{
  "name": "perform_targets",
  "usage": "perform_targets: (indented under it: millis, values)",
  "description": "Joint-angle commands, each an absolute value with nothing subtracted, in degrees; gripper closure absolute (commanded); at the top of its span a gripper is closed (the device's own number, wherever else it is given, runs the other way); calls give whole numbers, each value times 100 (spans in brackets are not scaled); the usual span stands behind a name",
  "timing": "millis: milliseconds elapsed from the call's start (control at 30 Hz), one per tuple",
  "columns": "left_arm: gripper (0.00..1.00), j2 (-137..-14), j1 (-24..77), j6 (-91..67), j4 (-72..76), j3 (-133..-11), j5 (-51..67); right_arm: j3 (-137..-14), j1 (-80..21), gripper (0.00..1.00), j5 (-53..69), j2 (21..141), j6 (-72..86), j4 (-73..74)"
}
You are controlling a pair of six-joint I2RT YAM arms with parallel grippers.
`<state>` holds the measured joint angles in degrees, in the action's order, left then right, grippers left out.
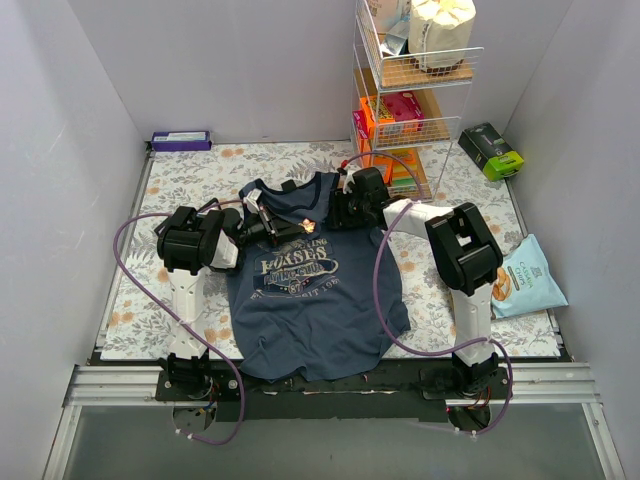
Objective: Pin the brooch onto the clothing
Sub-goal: Pin the brooch to the clothes.
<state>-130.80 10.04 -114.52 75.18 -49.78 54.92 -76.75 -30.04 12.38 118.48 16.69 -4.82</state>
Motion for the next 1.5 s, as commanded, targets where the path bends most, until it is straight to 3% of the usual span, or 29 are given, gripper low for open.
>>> perform_targets:
  millis: [0, 767, 1233, 1467]
  values:
    - [100, -13087, 1081, -12428, 8982, -5098, 5625, -7954, -3050, 46, 1529, 11926, 1758, -905]
    - [100, -13342, 1143, -12841, 9457, -5256, 5678, -7576, -3173, 46, 3085, 11918, 1864, -1978]
    - [100, -13184, 1134, -12709, 9343, -5221, 5687, -7269, -3173, 47, 1900, 11699, 1661, -1468]
    - [100, -13122, 1134, -12648, 9299, -5221, 5713, -7260, -3173, 62, 1609, 11690, 1696, -1371]
